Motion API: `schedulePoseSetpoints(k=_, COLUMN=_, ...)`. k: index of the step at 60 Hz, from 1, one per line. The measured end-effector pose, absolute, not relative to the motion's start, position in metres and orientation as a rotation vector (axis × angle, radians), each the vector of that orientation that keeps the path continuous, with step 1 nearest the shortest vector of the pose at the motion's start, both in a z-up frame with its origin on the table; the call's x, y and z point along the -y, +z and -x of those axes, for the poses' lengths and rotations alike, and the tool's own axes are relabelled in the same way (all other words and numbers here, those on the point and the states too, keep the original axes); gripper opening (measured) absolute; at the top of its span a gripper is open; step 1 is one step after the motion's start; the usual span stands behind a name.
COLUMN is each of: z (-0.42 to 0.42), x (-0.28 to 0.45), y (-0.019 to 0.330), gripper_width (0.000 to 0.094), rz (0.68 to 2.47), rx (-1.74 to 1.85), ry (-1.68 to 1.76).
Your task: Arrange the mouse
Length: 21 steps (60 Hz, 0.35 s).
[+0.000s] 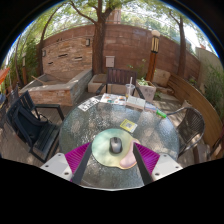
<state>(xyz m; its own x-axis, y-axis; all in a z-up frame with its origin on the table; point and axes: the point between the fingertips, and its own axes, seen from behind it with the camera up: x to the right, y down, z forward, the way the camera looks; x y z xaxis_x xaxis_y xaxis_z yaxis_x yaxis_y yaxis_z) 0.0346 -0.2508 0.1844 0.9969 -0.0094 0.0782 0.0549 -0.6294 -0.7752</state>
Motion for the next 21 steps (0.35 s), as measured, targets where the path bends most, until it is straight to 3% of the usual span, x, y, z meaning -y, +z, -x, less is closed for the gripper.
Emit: schedulePoseSetpoints(k=21, z=-0.029, x=0.284, y=0.199, gripper_width=0.0858, rz=2.241, rx=0.039, ry=-0.134)
